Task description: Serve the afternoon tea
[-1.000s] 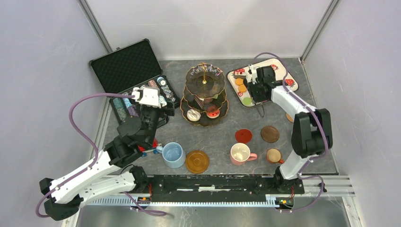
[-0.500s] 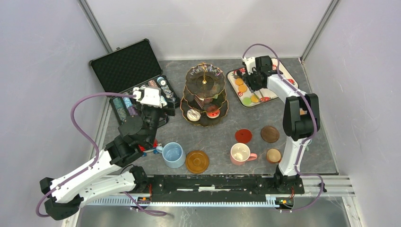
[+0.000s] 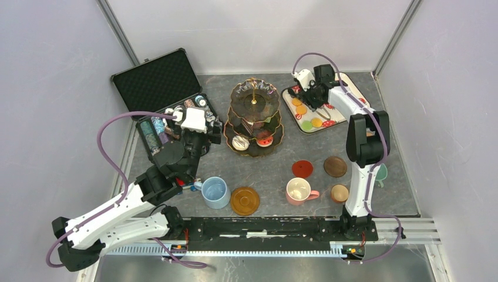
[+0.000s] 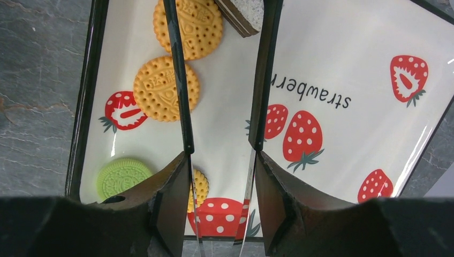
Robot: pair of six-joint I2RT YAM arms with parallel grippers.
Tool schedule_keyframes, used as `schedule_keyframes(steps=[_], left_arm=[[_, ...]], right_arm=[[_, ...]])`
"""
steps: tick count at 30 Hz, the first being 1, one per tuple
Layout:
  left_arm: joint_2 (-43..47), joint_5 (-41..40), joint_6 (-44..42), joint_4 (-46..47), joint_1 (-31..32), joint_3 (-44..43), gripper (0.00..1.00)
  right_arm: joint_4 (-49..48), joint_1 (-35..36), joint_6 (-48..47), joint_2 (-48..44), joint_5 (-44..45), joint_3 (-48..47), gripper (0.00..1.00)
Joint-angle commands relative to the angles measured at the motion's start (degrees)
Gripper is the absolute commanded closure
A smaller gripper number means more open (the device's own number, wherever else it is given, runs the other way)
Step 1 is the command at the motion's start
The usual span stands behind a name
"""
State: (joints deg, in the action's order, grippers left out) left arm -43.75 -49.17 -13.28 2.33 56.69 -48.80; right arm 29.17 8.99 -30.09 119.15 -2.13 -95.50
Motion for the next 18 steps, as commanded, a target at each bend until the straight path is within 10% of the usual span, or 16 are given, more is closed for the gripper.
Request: schedule_keyframes(steps=[1, 18], left_arm=[[-0.4, -0.1, 1.5, 2.3, -0.3, -1.1, 0.00], [-0.6, 0.1, 1.7, 2.3, -0.3, -1.0, 0.00]], right_arm=[[1.4, 0.1, -2.7, 1.6, -0.5, -4.6, 0.50], [6.2, -0.1, -3.4, 6.2, 4.7, -9.0, 0.48]])
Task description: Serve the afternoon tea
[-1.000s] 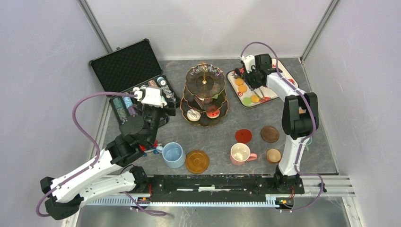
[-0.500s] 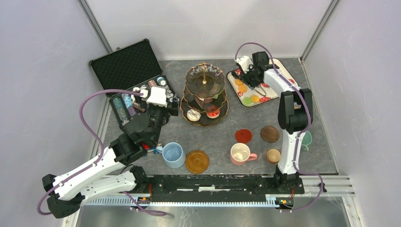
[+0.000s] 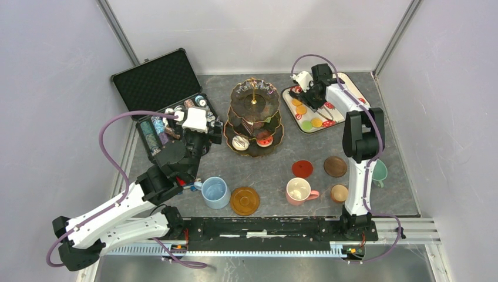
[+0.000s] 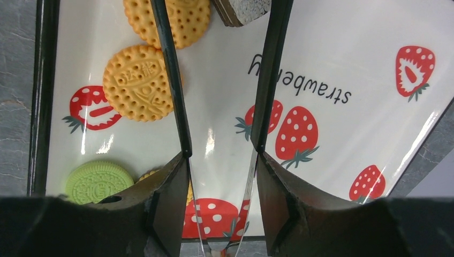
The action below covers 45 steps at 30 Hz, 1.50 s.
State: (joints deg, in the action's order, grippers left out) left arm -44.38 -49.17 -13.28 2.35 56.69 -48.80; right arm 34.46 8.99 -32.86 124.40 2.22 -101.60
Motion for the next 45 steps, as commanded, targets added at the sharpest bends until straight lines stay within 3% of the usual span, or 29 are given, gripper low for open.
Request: schedule_keyframes(steps=[1, 8, 13, 22, 27, 31, 45], left_arm=[[0.1, 0.1, 1.6, 2.3, -0.3, -1.0, 0.00], [0.2, 0.2, 1.6, 2.3, -0.3, -1.0, 0.00], [0.5, 0.2, 1.8, 2.2, -0.3, -1.1, 0.00], [0.8, 0.7, 2.2, 1.8, -0.3, -1.3, 0.00], [1.1, 0.9, 2.5, 1.4, -0.2, -1.5, 0.00], [1.3, 1.1, 2.8, 1.3, -0.3, -1.5, 0.00], [1.3, 0.9, 2.6, 1.3, -0.3, -1.6, 0.00]], right_arm=[[1.1, 0.0, -0.5, 1.2, 0.3, -3.1, 0.48], [1.7, -0.1, 0.7, 0.4, 0.7, -2.9, 0.57], [2.1, 0.0, 2.0, -1.6, 1.3, -2.8, 0.71], [4.3, 0.0, 7.7, -6.5, 6.8, -0.1, 0.75], [4.3, 0.0, 12.6, -9.7, 6.6, 3.2, 0.74], [1.6, 0.0, 15.4, -11.3, 4.6, 5.9, 0.64], [2.6, 0.0, 16.0, -5.6, 2.7, 1.0, 0.52]])
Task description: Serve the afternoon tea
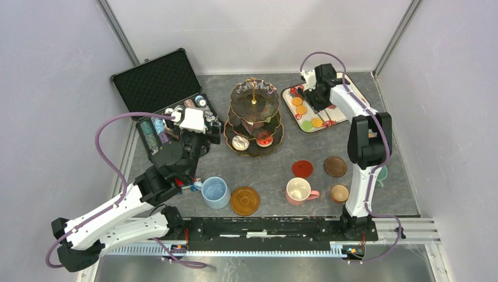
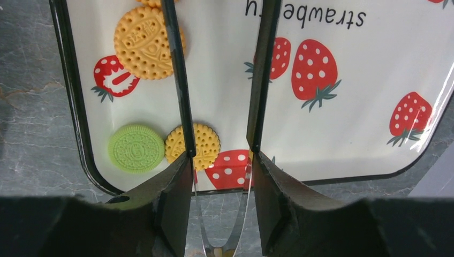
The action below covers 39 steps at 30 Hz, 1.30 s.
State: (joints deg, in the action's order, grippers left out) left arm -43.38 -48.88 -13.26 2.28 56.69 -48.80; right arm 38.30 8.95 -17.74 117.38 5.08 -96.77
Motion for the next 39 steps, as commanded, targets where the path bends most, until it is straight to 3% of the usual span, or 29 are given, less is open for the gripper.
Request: schedule_keyframes(steps=[1, 15, 26, 39], left_arm=[[0.3, 0.6, 2.5, 1.3, -0.3, -1.6, 0.00], [0.1, 0.3, 2.3, 1.7, -0.3, -1.4, 0.00], [0.5, 0.4, 2.3, 1.6, -0.3, -1.5, 0.00], [0.8, 0.4, 2.5, 1.5, -0.3, -1.6, 0.00]], right_arm=[[-1.3, 0.1, 0.8, 1.9, -0.3, -4.1, 0.52], [-1.2, 0.1, 1.9, 7.3, -0.9, -8.4, 0.52], [0.9, 0.1, 1.7, 8.9, -1.2, -11.4, 0.63], [0.8, 0.3, 2.0, 7.3, -3.2, -9.5, 0.97]])
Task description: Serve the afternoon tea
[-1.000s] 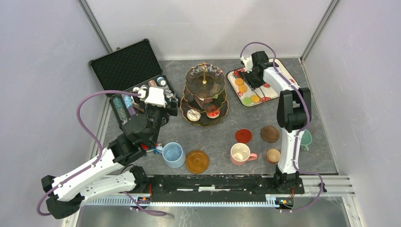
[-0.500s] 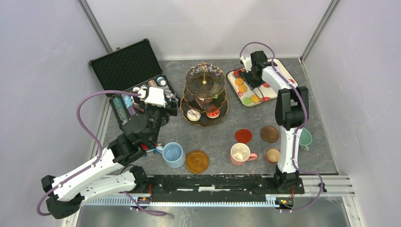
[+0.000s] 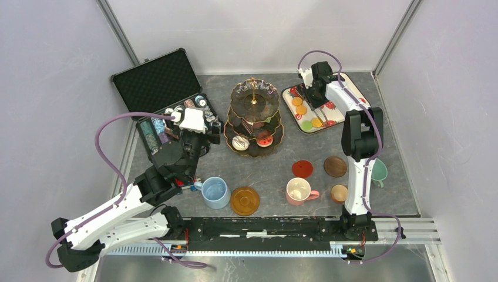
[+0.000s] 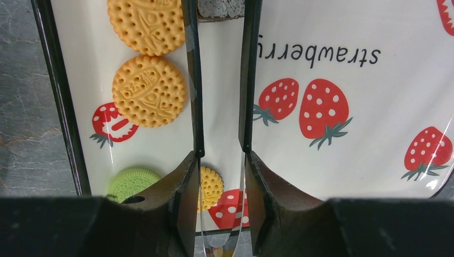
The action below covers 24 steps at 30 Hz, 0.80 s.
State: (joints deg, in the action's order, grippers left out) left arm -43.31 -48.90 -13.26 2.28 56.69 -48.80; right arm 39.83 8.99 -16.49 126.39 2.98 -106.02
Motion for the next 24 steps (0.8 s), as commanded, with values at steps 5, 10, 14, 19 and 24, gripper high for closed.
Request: schedule_keyframes(steps=[5, 10, 14, 19, 24], left_arm=[[0.6, 0.5, 2.5, 1.5, -0.3, -1.6, 0.00], [0.6, 0.3, 2.3, 1.6, -0.3, -1.6, 0.00], [0.9, 0.3, 2.4, 1.5, -0.3, -1.6, 0.00], [1.2, 0.3, 2.3, 1.5, -0.3, -1.6, 0.00], [1.2, 0.7, 2.5, 1.4, -0.3, -1.8, 0.00]], right_arm=[[-4.3, 0.2, 3.2, -6.2, -2.0, 4.2, 1.00], [-8.2, -0.6, 7.4, -11.6, -2.8, 9.0, 1.00], [-11.5, -2.8, 10.7, -15.3, -7.2, 12.7, 1.00], [-13.2, -6.0, 13.4, -20.0, -12.7, 18.3, 1.00], [-21.1, -7.9, 20.9, -32.9, -17.0, 34.9, 1.00]])
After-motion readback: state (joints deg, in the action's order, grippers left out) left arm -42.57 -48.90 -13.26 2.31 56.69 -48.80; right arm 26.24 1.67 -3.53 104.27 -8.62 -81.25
